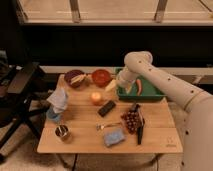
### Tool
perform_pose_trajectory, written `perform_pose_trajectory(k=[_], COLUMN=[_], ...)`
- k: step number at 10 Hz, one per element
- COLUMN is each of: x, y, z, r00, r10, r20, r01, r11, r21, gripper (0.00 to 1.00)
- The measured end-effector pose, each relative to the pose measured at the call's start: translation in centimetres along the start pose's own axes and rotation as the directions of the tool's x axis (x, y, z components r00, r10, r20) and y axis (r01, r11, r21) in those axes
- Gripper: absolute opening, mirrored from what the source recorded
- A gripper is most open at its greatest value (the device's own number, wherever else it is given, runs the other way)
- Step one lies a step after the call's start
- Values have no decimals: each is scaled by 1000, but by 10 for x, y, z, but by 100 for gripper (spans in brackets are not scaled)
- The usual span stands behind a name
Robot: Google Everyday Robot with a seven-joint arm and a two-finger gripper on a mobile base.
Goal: Place eraser in table surface
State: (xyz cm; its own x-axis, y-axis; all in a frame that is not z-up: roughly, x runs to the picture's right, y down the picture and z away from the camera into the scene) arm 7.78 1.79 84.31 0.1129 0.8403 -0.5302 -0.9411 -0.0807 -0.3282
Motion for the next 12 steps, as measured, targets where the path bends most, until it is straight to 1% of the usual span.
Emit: perform_pose_trajectory(k=[2,4,5,6,7,8,9,10,11,12], x=[1,3,3,2,3,2,3,4,4,6], y=[7,11,12,13,12,10,6,2,0,-1], z=[16,34,39,45,57,67,84,96,104,109], r00=[1000,999,998,998,996,994,990,986,983,980], r10=[0,12,15,21,34,45,66,86,101,111], r20=[-26,-49,-56,-65,-87,-98,-121,-139,-156,-168], r01=[0,-11,-14,-20,-31,-41,-58,-73,-84,-90], r11=[1000,1000,1000,1000,999,998,996,993,990,988], r21=[1,12,17,23,34,44,69,96,116,125], gripper=[79,79,79,79,79,79,79,79,79,79])
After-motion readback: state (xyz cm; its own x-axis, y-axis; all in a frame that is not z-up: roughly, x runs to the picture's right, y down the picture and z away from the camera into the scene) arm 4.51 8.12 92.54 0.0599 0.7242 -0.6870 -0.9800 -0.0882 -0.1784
